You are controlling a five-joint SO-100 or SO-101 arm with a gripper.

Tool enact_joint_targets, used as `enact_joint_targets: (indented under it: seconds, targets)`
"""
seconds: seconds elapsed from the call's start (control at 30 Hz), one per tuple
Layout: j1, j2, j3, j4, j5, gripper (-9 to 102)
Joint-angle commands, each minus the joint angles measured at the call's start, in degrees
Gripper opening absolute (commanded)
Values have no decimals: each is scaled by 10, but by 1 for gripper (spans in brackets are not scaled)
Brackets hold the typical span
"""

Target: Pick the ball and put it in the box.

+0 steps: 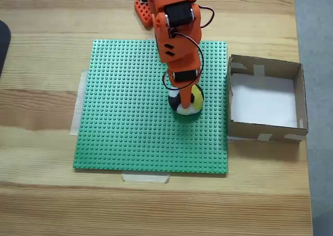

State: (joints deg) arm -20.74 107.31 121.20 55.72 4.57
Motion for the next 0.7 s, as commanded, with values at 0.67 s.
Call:
enact_joint_targets:
  seconds: [0.67]
  targets:
    - [-3,68,32,-42,-10,1]
